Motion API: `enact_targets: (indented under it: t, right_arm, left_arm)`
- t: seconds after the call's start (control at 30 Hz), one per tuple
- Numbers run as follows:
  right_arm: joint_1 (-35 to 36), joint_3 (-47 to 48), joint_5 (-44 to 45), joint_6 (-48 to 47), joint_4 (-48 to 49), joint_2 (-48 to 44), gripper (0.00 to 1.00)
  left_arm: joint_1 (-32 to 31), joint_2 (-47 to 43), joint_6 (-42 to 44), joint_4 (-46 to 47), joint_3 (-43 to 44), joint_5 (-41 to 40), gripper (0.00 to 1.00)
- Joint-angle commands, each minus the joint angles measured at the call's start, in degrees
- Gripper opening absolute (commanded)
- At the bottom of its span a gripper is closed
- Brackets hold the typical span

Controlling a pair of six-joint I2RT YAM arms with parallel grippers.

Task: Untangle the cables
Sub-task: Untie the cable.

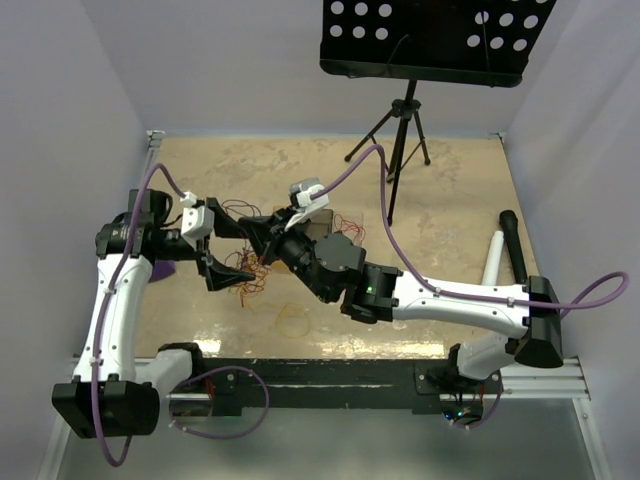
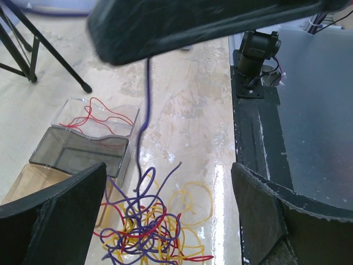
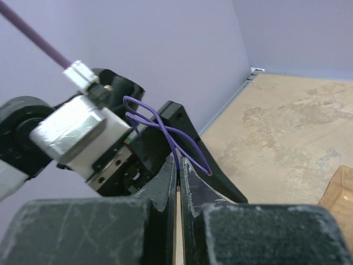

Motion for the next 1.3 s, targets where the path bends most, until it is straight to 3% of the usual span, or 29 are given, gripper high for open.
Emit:
enact_targets:
  t: [0.0,0.07,0.23,0.43,0.53,0.63,0.7,0.97,1.27]
  right_arm:
    - [0.35,3.94,-2.16,1.37,1.54,-0.67,0.00]
    - [0.61,4.20,-2.69,1.81,1.90,-0.58,0.00]
    - [0.79,4.82,-4.62,2.78,2.08,-0.05,0.00]
    - [1.05,4.56,-4.54,3.49,1.90,0.47,0.00]
    - [0.96,4.82,-5.15,3.66,2.25,1.18,0.00]
    - [1.05,5.70,-5.50,3.84,2.34,2.06,0.00]
    - [0.96,6.22,-5.77,3.84,2.51,2.58,0.00]
    - [1.05,9.03,-6.56,4.01,3.30,4.60,0.00]
    - [1.14,15.54,-7.79,3.40,2.51,4.52,0.00]
  left_arm:
    - [0.97,3.26,3.79,-1.99,1.31,12.44,1.00]
    - [0.89,5.81,8.27,-5.51,2.28,13.40,0.98]
    - [0.97,9.07,7.68,-5.61,3.95,15.69,0.84]
    - [0.88,8.02,4.95,-5.44,7.03,15.69,0.82]
    - [0.62,7.32,4.33,-5.35,6.77,15.78,0.71]
    - [0.27,6.79,3.46,-5.26,6.77,15.87,0.50]
    - [0.09,6.35,3.45,-5.26,6.77,15.78,0.44]
    - [-0.17,6.35,5.03,-5.52,3.96,15.78,0.29]
    - [-0.08,8.63,9.25,-5.52,0.27,15.08,0.22]
